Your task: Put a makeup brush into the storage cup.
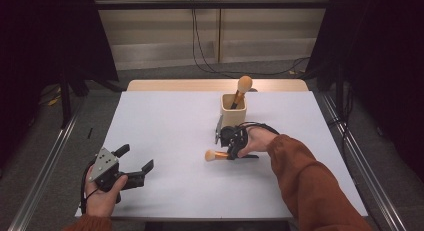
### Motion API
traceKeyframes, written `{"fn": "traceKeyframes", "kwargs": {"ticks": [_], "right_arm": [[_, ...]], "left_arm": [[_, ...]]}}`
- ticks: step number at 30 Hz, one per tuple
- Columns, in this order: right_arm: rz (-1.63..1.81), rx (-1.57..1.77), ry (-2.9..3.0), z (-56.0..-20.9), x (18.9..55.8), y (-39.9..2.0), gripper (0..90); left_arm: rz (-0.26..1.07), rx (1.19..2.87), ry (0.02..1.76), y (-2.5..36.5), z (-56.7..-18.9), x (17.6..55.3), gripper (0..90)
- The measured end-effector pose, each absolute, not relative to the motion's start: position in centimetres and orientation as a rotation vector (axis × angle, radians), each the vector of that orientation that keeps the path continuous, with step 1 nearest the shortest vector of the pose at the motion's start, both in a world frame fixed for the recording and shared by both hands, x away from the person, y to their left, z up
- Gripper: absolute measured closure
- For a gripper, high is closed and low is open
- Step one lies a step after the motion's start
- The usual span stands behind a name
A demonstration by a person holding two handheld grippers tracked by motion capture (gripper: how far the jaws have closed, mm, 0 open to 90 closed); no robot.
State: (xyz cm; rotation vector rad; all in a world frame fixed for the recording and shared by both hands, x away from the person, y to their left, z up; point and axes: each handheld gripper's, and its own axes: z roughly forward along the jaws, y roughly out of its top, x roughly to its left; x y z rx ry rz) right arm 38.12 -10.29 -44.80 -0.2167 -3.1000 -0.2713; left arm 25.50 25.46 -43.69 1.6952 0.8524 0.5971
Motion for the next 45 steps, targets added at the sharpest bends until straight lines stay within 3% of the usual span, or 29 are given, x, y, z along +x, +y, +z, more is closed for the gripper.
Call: {"fn": "traceKeyframes", "kwargs": {"ticks": [19, 45], "right_arm": [[-0.386, -0.4, -3.152, -42.6, 38.1, -12.2, 75.5], [-1.053, -0.74, -3.026, -40.7, 36.3, -15.5, 75.5]], "left_arm": [[0.601, 1.699, 0.845, 25.4, -43.6, 25.4, 3.4], [0.6, 1.704, 0.843, 25.3, -43.6, 25.4, 3.4]]}}
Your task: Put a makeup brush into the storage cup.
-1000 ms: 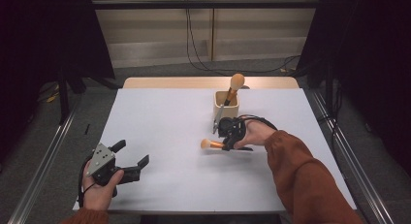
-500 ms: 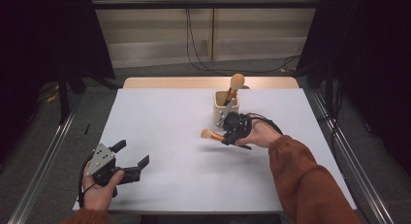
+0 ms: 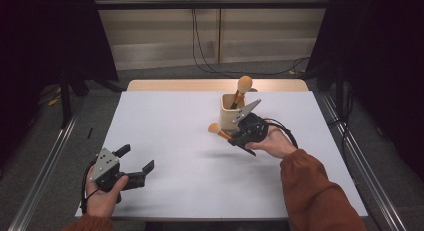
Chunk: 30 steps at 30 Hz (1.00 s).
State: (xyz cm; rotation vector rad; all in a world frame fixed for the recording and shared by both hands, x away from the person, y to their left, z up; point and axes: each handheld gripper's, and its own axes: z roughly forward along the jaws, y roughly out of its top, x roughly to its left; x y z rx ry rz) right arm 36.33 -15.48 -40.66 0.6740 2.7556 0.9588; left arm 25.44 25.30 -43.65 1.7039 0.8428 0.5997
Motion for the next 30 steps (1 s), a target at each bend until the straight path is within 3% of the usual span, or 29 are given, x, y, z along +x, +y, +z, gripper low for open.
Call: {"fn": "traceKeyframes", "kwargs": {"ticks": [30], "right_arm": [[1.379, 0.831, 2.406, -41.4, 34.8, -17.2, 75.4]], "left_arm": [[0.604, 1.7, 0.847, 25.3, -43.7, 25.5, 3.2]]}}
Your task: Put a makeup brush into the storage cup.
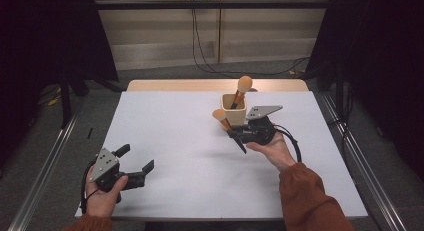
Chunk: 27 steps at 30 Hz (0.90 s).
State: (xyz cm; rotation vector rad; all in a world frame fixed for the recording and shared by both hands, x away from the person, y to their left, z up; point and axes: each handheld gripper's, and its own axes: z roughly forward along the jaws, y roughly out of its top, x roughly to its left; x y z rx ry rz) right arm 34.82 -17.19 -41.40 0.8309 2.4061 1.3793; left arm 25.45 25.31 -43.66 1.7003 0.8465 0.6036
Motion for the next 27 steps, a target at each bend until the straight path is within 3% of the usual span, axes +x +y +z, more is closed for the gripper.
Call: {"fn": "traceKeyframes", "kwargs": {"ticks": [27], "right_arm": [[1.655, 0.837, 2.123, -40.8, 33.7, -18.1, 75.4]], "left_arm": [[0.597, 1.696, 0.847, 25.3, -43.7, 25.5, 3.2]]}}
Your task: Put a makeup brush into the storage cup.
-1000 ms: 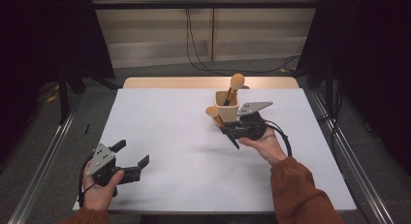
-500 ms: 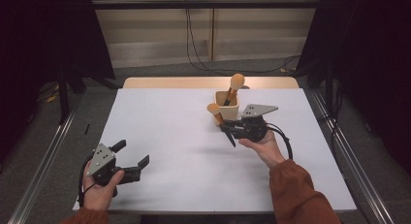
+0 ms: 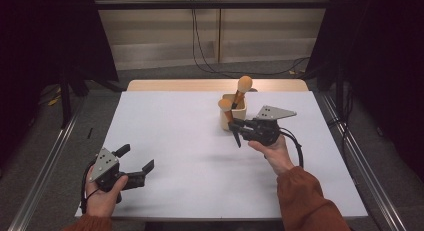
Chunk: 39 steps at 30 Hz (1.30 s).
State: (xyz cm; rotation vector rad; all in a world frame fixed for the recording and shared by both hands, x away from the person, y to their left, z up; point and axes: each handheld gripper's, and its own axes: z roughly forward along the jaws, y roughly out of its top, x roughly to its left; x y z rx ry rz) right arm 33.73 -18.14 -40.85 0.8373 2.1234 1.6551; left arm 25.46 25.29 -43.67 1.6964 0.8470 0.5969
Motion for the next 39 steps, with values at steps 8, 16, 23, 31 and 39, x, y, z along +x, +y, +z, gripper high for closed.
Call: {"fn": "traceKeyframes", "kwargs": {"ticks": [8, 16, 23, 31, 39], "right_arm": [[1.672, 0.847, 2.078, -39.9, 34.0, -18.6, 75.4], [1.702, 0.884, 2.009, -38.7, 34.5, -19.2, 75.4], [1.699, 0.879, 1.985, -37.6, 34.8, -19.3, 75.3], [1.701, 0.896, 1.956, -36.4, 35.5, -19.3, 75.4], [1.684, 0.9, 1.934, -35.4, 36.2, -19.3, 75.3]], "left_arm": [[0.595, 1.693, 0.851, 25.3, -43.7, 25.5, 3.2], [0.594, 1.694, 0.85, 25.3, -43.7, 25.5, 3.2], [0.594, 1.695, 0.849, 25.3, -43.7, 25.5, 3.2], [0.595, 1.699, 0.848, 25.3, -43.7, 25.5, 3.2], [0.593, 1.697, 0.848, 25.3, -43.7, 25.5, 3.2]]}}
